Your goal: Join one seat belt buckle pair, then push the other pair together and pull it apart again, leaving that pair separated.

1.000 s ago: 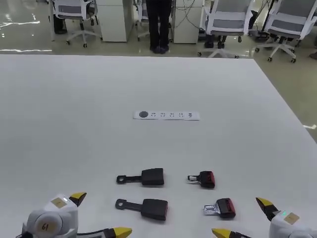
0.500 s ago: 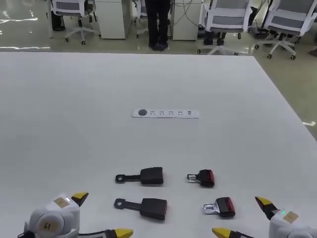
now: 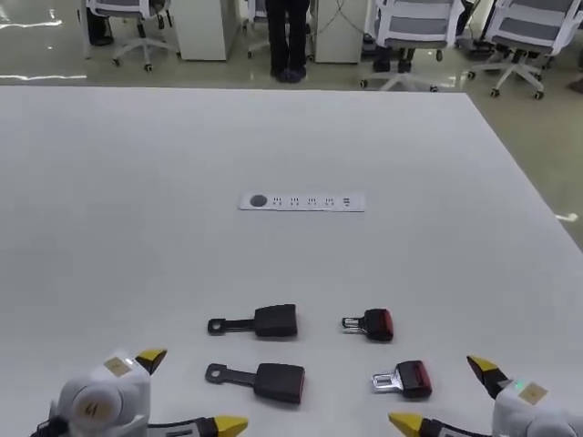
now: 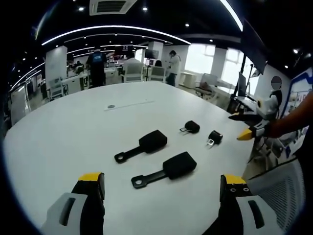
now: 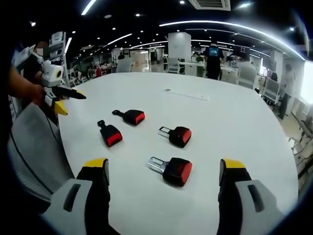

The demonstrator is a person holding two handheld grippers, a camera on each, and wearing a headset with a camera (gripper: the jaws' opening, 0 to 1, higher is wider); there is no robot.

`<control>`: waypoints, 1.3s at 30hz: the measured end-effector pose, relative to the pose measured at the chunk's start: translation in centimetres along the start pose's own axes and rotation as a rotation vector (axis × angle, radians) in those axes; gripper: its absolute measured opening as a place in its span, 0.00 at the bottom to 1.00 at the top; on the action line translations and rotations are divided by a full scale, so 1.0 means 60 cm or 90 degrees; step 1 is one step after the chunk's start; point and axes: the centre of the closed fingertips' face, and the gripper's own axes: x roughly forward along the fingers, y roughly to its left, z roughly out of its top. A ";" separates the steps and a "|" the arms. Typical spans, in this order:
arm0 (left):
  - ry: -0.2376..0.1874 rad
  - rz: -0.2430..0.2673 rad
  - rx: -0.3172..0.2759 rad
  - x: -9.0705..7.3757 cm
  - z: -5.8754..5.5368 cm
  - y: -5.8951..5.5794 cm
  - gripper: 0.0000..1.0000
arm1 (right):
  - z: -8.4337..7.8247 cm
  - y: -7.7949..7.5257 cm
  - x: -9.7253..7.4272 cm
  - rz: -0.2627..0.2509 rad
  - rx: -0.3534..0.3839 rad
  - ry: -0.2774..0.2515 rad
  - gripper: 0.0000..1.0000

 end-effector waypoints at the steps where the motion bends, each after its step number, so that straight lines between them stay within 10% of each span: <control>1: 0.001 -0.002 -0.001 0.002 0.001 -0.002 1.00 | 0.000 0.001 0.001 0.001 -0.002 0.002 0.93; 39: 0.058 -0.076 0.028 0.076 -0.013 0.000 0.96 | -0.018 -0.017 0.067 0.069 -0.031 0.055 0.88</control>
